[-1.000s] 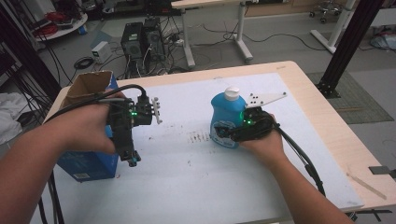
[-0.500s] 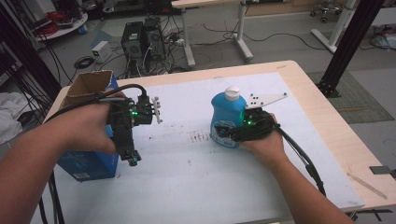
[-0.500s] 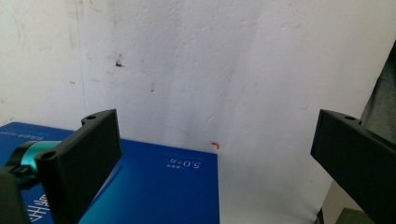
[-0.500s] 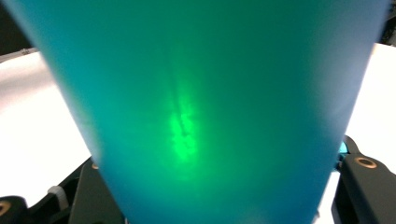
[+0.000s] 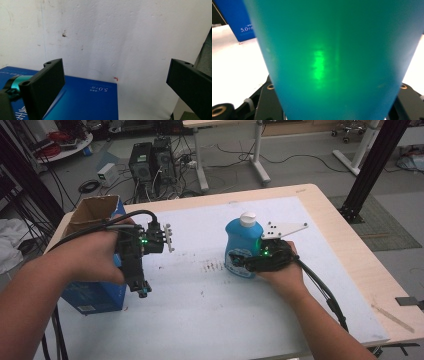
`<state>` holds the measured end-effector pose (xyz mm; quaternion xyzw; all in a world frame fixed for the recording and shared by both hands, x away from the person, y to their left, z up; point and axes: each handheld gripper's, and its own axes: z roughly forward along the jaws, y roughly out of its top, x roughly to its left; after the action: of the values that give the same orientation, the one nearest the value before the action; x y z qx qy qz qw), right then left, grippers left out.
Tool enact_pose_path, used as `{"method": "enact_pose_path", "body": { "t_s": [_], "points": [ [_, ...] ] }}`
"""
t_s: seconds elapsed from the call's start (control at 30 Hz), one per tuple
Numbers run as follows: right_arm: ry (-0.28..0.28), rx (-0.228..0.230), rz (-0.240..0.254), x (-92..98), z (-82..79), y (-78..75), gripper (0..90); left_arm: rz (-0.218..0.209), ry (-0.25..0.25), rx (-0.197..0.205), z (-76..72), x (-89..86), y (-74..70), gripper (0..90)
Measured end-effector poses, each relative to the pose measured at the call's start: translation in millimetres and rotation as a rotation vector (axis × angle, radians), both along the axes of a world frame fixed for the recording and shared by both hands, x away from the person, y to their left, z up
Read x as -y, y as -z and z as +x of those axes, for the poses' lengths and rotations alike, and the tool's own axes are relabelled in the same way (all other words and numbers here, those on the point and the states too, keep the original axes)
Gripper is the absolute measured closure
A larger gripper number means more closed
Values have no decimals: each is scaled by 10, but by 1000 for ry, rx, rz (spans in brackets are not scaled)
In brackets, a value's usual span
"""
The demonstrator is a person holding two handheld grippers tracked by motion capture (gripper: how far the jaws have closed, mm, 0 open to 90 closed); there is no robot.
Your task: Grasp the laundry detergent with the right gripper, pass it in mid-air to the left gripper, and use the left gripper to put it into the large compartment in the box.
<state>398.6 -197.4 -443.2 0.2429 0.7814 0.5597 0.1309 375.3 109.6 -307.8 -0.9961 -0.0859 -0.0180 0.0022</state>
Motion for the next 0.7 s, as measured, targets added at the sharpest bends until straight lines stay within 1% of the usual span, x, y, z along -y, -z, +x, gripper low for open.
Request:
{"method": "enact_pose_path", "body": {
  "t_s": [0.2,0.4,0.53,0.7],
  "points": [
    [2,19,-18,-9,-21,-9,456,-1,2,3,-2,-1,-5,18],
    [4,30,-30,-21,-35,-21,462,-6,0,2,-12,0,-12,17],
    [-6,18,-35,-20,-47,-39,462,-9,4,3,-8,-6,-24,17],
    [-26,7,-22,-2,-65,-96,462,-12,3,2,-5,-10,-42,18]
  ]
}}
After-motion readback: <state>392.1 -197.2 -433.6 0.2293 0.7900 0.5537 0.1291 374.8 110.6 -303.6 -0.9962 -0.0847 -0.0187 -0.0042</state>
